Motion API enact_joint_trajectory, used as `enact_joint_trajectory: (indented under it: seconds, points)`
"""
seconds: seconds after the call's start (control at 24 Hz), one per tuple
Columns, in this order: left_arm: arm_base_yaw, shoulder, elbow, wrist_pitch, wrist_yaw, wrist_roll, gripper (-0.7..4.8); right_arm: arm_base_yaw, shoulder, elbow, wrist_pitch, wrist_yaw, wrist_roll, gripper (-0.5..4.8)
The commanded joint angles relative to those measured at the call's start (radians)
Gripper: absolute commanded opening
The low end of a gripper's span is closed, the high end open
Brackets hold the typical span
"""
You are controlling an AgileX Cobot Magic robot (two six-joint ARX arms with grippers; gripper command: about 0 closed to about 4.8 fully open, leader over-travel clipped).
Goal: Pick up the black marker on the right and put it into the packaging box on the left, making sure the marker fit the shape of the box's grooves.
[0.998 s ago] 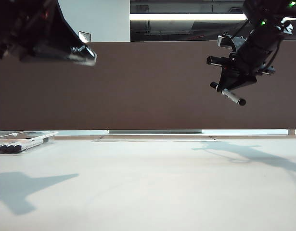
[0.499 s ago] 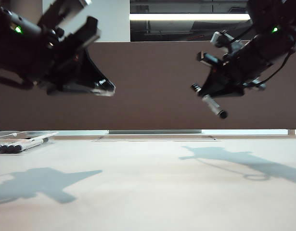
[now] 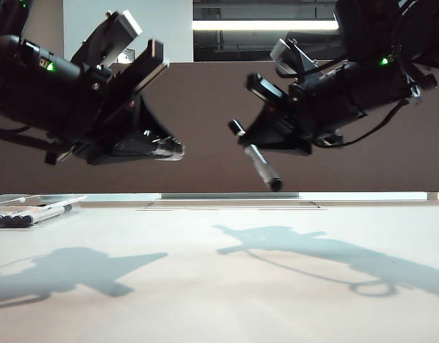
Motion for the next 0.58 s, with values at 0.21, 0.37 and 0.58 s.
enact_joint_trajectory:
  seconds: [0.21, 0.37, 0.58]
  points:
    - [-0.020, 0.000, 0.002, 0.077, 0.003, -0.066, -0.05, 0.016, -0.009, -0.044, 0.098, -0.061, 0.094, -0.06]
    - [-0.020, 0.013, 0.002, 0.108, 0.003, -0.112, -0.05, 0.019, -0.009, -0.044, 0.135, -0.132, 0.098, -0.06]
    - [-0.039, 0.095, 0.005, 0.171, 0.003, -0.213, 0.79, 0.019, -0.002, -0.044, 0.172, -0.214, 0.139, -0.06]
